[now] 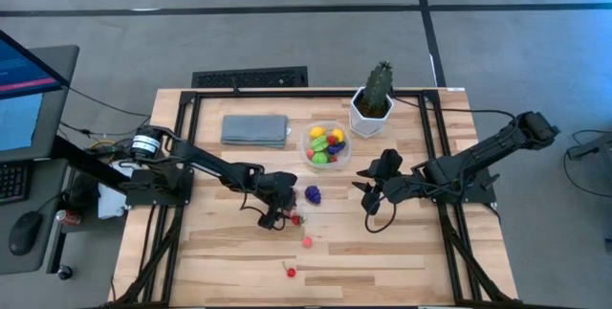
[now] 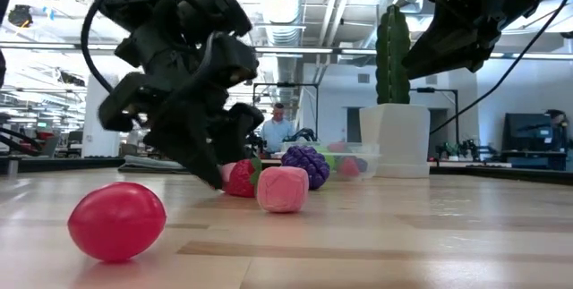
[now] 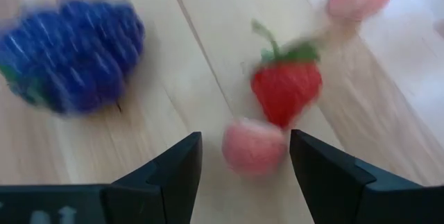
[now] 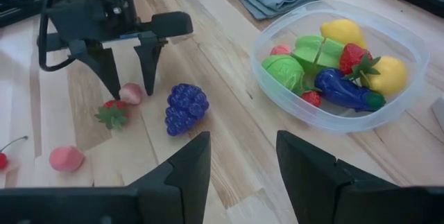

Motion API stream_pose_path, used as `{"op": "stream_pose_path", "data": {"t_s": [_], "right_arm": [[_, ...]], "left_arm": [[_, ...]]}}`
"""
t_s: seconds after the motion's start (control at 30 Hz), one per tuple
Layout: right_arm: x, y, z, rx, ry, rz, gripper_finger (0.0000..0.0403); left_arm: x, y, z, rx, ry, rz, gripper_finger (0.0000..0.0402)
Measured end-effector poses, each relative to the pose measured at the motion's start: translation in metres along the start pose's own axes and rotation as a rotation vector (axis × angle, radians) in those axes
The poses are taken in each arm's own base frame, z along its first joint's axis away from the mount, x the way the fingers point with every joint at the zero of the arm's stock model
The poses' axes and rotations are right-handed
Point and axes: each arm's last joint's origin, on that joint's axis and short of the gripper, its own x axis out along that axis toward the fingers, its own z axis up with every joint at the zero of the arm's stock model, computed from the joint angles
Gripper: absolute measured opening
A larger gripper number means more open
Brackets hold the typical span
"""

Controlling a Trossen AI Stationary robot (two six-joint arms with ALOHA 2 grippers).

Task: Pick and placing Produce into tupperware
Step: Put the top peach into the transparent bin

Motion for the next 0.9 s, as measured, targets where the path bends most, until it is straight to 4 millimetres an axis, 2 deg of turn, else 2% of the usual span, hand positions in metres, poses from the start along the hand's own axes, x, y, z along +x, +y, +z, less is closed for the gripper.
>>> {"op": "stream_pose_path", "data": {"t_s": [0.17,0.6,0.7,0.9], "right_arm": [[-0.0002,0.0003,0.0005,0.004,-0.003,0.002,0.0187],[-0.0001,0.0,0.0003,0.002,-0.001,0.0,0.0187],[-0.0001,0.0,0.0002,0.002,0.0,0.0,0.0187],[-0.0001,0.0,0.0003,0.001,-0.001,0.0,0.0187]], "left_arm": [[0.0061,0.0007,-0.0019,-0.037,-0.004,-0.001,0.0208],[0.0063,0.0013,-0.0023,-0.071,-0.004,0.003,0.0207],[0.0063,0.0013,-0.0023,-0.075,-0.004,0.003,0.0193],[0.0063,0.0017,-0.0025,-0.077,-0.004,0.003,0.014]]}}
